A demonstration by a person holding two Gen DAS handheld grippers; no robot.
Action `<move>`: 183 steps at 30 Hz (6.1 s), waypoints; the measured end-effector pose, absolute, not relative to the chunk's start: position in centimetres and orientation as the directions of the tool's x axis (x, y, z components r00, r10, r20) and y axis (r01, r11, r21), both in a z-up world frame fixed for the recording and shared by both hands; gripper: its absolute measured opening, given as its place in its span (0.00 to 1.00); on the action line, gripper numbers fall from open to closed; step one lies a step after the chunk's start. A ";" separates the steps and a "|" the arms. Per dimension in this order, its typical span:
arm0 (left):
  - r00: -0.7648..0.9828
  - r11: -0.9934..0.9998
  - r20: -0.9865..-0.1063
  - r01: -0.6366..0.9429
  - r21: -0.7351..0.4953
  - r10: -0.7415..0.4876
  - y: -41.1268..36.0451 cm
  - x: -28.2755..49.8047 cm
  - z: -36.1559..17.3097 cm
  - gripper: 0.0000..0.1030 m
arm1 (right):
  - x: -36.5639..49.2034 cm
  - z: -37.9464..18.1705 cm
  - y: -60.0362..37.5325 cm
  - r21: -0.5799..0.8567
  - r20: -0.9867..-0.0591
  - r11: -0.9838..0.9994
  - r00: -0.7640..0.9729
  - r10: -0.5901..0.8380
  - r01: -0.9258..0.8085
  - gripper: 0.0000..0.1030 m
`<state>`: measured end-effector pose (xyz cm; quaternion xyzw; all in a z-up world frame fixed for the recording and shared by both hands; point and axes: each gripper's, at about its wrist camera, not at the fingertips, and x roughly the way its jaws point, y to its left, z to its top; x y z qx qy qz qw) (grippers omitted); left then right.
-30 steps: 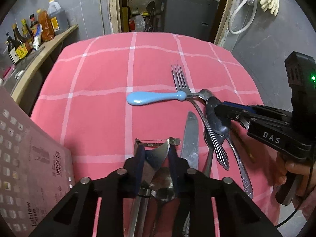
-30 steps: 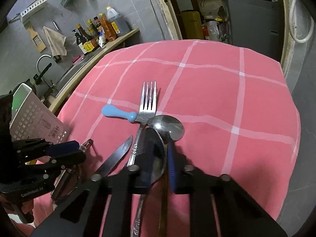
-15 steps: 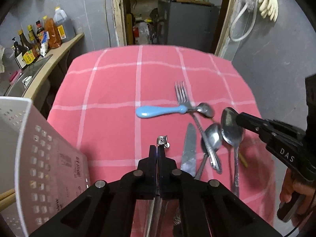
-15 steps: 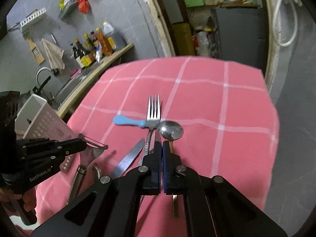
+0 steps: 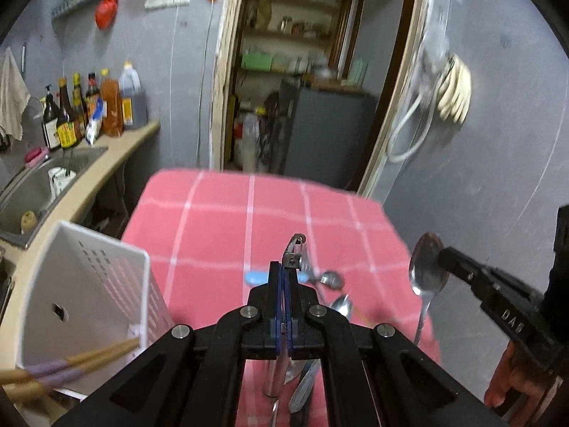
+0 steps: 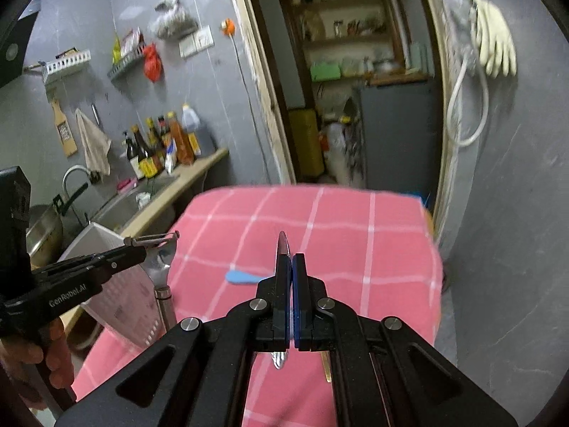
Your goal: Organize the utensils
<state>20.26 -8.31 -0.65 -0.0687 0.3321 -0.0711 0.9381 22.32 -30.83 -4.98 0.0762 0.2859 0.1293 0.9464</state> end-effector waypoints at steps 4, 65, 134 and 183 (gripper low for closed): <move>0.806 0.977 -0.559 0.107 -0.185 -0.194 -7.1 19.8 2.0 0.02 | 21.3 -2.0 -29.6 0.199 -0.464 0.959 0.843 0.272 -0.199 0.02; 0.810 0.957 -0.554 0.029 -0.288 -0.191 7.7 17.7 -1.0 0.02 | 21.0 -4.2 -10.1 0.206 -0.444 0.883 0.764 0.468 -0.421 0.03; 0.497 0.971 -0.835 0.160 -0.180 -0.236 -11.5 22.0 -11.3 0.68 | 26.3 -17.6 -33.8 0.368 -0.697 0.910 0.590 0.407 -0.193 0.47; 0.404 0.946 -0.856 0.129 -0.297 -0.323 -10.7 22.7 -12.5 0.39 | 30.2 -21.0 -29.6 0.465 -0.720 0.867 0.494 0.487 -0.177 0.03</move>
